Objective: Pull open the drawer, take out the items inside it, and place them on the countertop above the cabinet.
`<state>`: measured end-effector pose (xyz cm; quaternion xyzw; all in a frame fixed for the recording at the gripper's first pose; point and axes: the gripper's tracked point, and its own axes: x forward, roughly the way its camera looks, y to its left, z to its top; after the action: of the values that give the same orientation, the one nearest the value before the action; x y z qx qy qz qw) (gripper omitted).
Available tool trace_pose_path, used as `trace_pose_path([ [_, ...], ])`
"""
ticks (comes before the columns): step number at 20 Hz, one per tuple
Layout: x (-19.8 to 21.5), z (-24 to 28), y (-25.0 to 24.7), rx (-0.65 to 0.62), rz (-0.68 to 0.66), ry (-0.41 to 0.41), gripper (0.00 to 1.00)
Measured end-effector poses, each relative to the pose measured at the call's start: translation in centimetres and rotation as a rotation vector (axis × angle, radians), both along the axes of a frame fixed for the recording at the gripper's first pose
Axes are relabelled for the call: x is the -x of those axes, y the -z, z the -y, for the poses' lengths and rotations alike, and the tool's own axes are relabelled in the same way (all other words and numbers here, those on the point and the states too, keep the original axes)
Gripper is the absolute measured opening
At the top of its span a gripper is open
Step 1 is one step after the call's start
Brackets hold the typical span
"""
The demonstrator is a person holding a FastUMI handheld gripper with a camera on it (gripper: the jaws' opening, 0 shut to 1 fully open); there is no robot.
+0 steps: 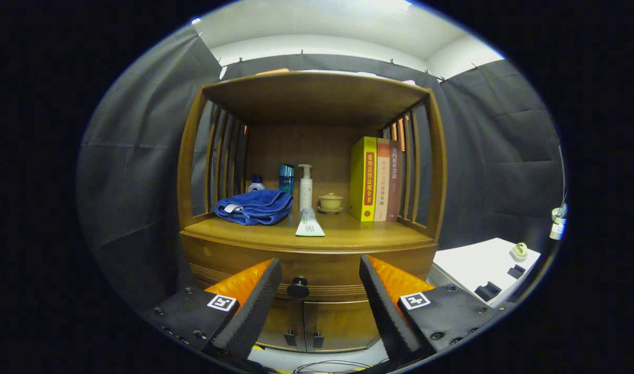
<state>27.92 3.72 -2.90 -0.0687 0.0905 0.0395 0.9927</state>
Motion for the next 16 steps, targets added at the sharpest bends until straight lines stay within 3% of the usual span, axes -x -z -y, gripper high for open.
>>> trace_pose_path([
  [6, 4.4, 1.5, -2.2, -0.033, 0.019, 0.002, 0.99],
  [16, 4.4, 1.6, -2.0, -0.051, 0.033, 0.024, 0.99],
])
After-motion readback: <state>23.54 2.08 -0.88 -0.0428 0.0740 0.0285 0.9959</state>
